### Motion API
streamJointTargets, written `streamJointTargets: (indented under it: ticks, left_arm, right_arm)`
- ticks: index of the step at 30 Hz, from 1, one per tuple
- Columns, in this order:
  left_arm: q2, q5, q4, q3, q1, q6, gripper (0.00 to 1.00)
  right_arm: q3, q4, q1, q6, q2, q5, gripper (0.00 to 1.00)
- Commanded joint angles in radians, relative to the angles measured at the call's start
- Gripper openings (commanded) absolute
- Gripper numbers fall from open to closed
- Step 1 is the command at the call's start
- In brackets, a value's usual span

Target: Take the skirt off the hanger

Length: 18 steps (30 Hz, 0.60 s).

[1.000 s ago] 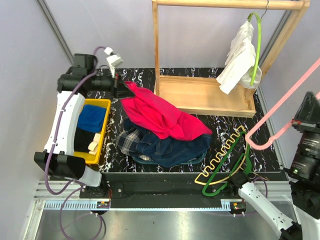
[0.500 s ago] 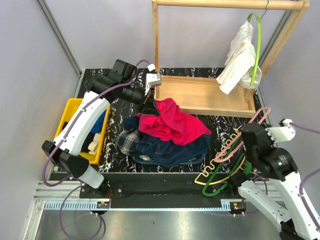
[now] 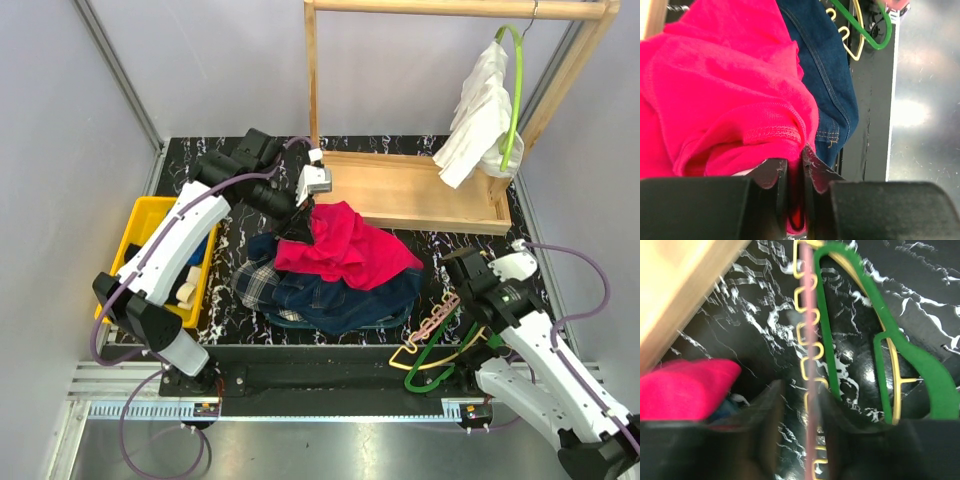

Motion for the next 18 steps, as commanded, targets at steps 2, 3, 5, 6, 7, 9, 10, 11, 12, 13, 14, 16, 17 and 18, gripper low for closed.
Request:
streamJointTargets:
  ticks: [2,3,5,6,7,9,10,11,12,13,14,16,17,18]
  left_arm:
    - [0.023,0.048,-0.057,0.202,-0.008,0.003,0.53]
    - [0.023,0.045,-0.075,0.213,-0.01,0.011,0.89]
    - [0.023,0.025,-0.111,0.23,-0.016,0.016,0.99]
    - [0.016,0.019,-0.117,0.25,-0.016,0.014,0.99]
    - [0.011,0.001,-0.115,0.264,-0.016,0.005,0.99]
    - [-0.004,-0.015,-0.117,0.332,-0.017,0.002,0.99]
    - [-0.004,-0.034,-0.115,0.365,-0.016,-0.009,0.99]
    - [-0.003,-0.044,-0.117,0.403,-0.016,-0.016,0.99]
    - [0.008,-0.054,-0.114,0.496,-0.014,-0.033,0.99]
    - [0.014,-0.076,-0.115,0.541,-0.014,-0.041,0.99]
    - [0.02,-0.088,-0.115,0.599,-0.014,-0.052,0.99]
    - [0.036,-0.123,-0.082,0.728,-0.011,-0.111,0.99]
    - [0.03,-0.133,-0.059,0.741,-0.008,-0.139,0.99]
    - [0.017,-0.139,0.016,0.735,0.003,-0.168,0.99]
  right_arm:
    - [-0.033,0.097,0.0,-0.042,0.026,-0.054,0.64]
    - [-0.031,0.097,0.0,-0.048,0.014,-0.057,0.83]
    - [-0.025,0.085,0.0,-0.056,-0.003,-0.054,1.0]
    - [-0.012,0.076,-0.001,-0.065,-0.018,-0.054,1.0]
    - [-0.001,0.062,-0.001,-0.074,-0.023,-0.054,1.0]
    - [0.069,0.045,0.0,-0.123,-0.02,-0.059,1.0]
    - [0.105,0.03,0.0,-0.146,-0.014,-0.059,1.0]
    - [0.199,0.018,0.0,-0.171,0.002,-0.047,1.0]
    - [0.255,0.007,0.0,-0.229,0.012,-0.039,1.0]
    - [0.316,-0.011,0.0,-0.261,0.022,-0.01,1.0]
    - [0.452,-0.015,0.0,-0.299,0.049,0.001,1.0]
    - [0.618,-0.007,0.0,-0.434,0.092,0.018,1.0]
    - [0.792,0.005,0.0,-0.488,0.156,0.028,1.0]
    - [0.877,0.023,0.0,-0.592,0.195,0.036,1.0]
